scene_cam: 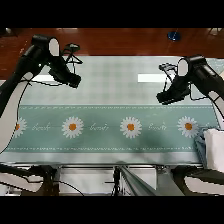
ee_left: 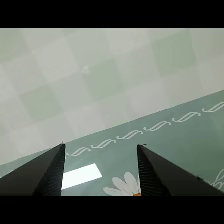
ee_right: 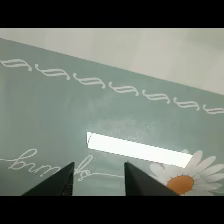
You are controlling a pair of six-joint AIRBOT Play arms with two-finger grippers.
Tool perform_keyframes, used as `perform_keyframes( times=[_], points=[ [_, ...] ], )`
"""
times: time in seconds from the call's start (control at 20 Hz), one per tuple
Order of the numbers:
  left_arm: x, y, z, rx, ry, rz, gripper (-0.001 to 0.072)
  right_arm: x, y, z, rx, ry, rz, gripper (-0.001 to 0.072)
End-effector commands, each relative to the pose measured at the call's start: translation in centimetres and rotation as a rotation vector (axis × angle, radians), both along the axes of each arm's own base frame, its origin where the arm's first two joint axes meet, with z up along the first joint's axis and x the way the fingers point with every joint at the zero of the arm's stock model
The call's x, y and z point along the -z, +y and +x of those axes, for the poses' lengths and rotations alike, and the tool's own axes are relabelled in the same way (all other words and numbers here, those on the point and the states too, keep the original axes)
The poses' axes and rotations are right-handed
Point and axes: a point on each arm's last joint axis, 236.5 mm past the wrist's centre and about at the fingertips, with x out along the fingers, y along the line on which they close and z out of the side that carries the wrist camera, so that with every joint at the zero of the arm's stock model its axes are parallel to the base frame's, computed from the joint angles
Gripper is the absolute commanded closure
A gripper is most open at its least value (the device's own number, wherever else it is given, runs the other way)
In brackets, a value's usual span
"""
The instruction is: Fold the shirts.
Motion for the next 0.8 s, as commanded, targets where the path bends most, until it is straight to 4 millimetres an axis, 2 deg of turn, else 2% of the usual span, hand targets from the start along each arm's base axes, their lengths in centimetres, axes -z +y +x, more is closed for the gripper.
perform_keyframes(
  times=[0.0, 0.3, 0.55, 0.75],
  points=[
    [0.1, 0.0, 0.0, -0.001, 0.002, 0.000, 0.0166, 0.0, 0.3, 1.3, -0.004, -0.052, 0.013, 0.0335],
    [0.1, 0.0, 0.0, -0.001, 0.002, 0.000, 0.0166, 0.0, 0.3, 1.6, -0.006, -0.068, 0.012, 0.0335],
    [0.1, 0.0, 0.0, -0.001, 0.002, 0.000, 0.0167, -0.5, 0.2, 5.3, -0.031, -0.224, 0.004, 0.0335],
    [0.1, 0.0, 0.0, -0.001, 0.002, 0.000, 0.0166, -1.0, 0.7, 7.0, -0.038, -0.298, 0.024, 0.0335]
  ],
)
